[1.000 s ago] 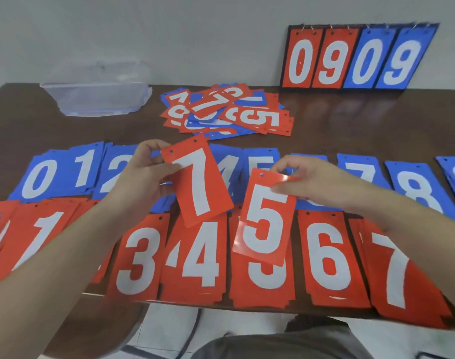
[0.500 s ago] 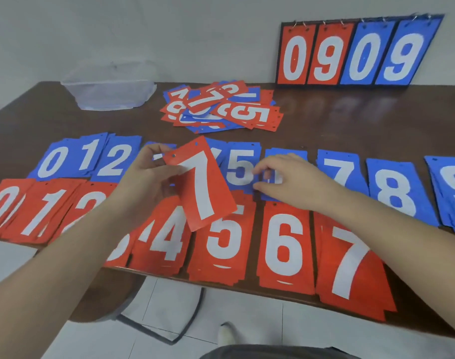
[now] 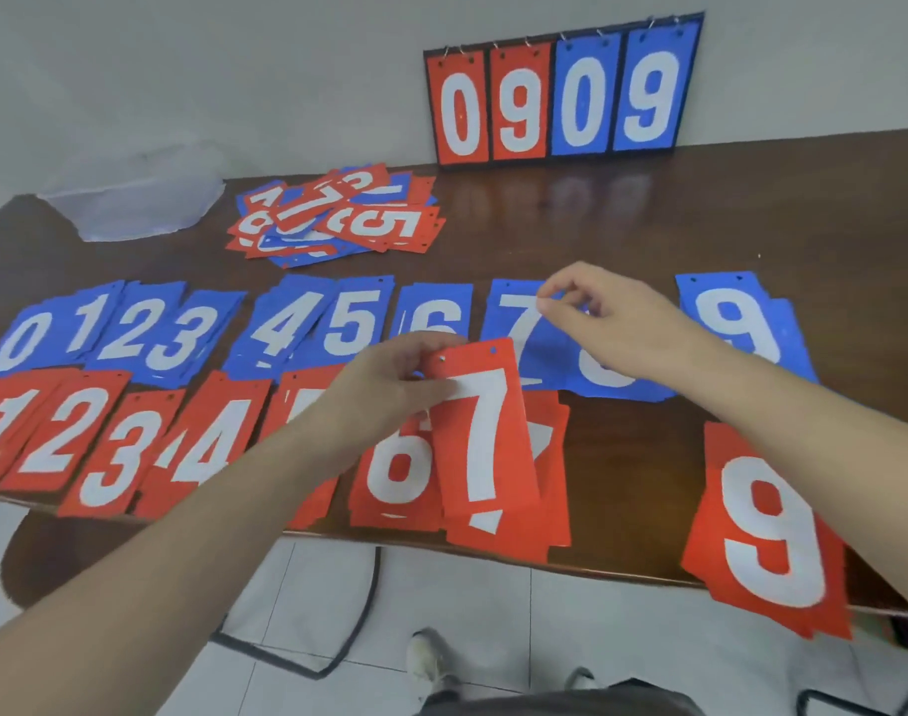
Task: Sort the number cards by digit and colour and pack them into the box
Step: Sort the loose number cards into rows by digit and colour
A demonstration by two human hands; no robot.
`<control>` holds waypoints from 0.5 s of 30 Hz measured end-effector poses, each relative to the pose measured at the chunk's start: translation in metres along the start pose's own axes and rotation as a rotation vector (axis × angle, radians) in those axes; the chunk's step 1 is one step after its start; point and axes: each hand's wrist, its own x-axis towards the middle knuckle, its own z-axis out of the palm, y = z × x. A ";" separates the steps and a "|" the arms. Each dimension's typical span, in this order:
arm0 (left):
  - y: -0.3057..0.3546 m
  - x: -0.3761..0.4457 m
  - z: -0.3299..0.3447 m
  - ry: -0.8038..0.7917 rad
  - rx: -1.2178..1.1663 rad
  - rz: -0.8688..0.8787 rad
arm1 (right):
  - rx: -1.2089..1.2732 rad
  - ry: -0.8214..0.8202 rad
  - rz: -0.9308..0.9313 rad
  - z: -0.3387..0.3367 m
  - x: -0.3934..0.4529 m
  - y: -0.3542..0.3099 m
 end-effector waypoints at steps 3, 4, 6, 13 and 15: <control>0.001 0.007 0.016 0.015 0.307 0.031 | 0.008 -0.019 -0.009 -0.003 -0.004 0.010; 0.000 0.008 0.020 0.023 0.401 0.023 | -0.002 -0.029 -0.011 -0.004 -0.005 0.013; -0.002 0.008 0.028 0.042 0.541 0.020 | -0.012 -0.041 -0.028 -0.006 -0.006 0.017; -0.013 0.007 0.039 0.168 0.804 0.176 | -0.043 -0.093 -0.044 -0.001 0.004 0.019; -0.014 0.008 0.031 0.195 0.767 0.178 | -0.044 -0.099 -0.062 0.001 0.009 0.013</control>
